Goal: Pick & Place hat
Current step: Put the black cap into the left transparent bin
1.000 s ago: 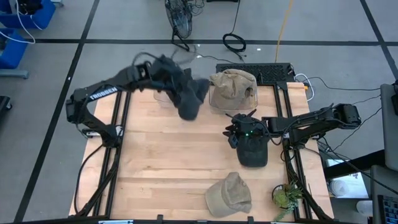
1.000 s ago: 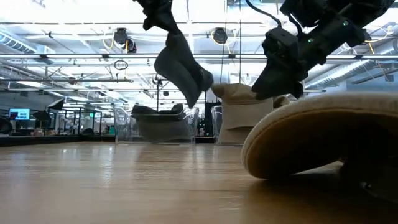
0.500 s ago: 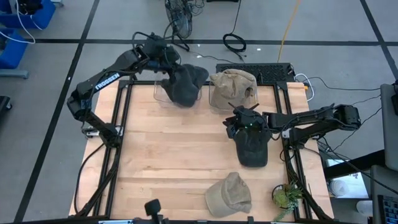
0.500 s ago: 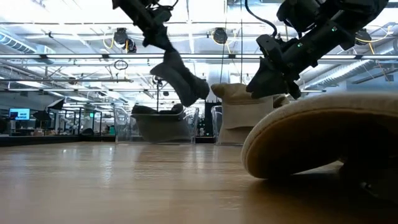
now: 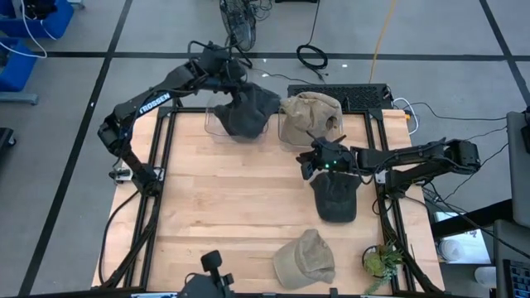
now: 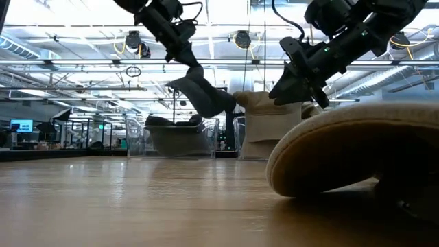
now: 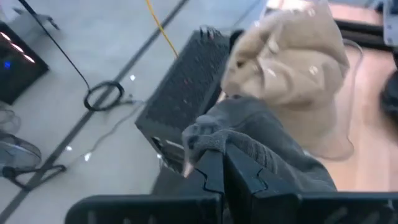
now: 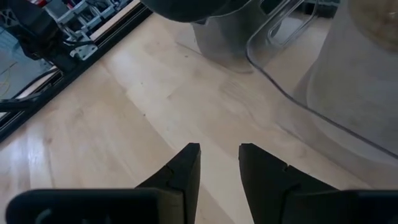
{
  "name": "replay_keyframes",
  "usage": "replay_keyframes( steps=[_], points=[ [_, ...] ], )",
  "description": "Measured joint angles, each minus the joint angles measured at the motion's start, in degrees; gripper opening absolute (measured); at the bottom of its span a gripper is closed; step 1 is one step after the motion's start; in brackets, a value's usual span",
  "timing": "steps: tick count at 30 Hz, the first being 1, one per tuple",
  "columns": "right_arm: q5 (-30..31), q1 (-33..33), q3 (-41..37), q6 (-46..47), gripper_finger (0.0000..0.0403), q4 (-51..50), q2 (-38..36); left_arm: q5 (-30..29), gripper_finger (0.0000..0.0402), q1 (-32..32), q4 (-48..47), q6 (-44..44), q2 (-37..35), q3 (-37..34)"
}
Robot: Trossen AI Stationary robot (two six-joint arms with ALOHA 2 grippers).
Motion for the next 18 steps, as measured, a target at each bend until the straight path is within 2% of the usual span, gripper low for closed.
replay_keyframes(
  steps=[5,8,18],
  points=[
    [0.0,-0.2,0.0,0.03,0.0096,0.02,0.0,-0.58,0.0005,0.77,3.65,-1.28,0.01,0.0],
    [-0.02,-0.2,0.0,0.1,0.0095,0.02,0.0,-2.93,0.0003,1.02,3.07,-2.49,0.03,0.0],
    [-0.2,-0.19,0.0,1.05,0.0095,0.0,0.0,-2.32,0.0007,-0.87,-6.94,-2.88,0.03,-1.37]
  ],
)
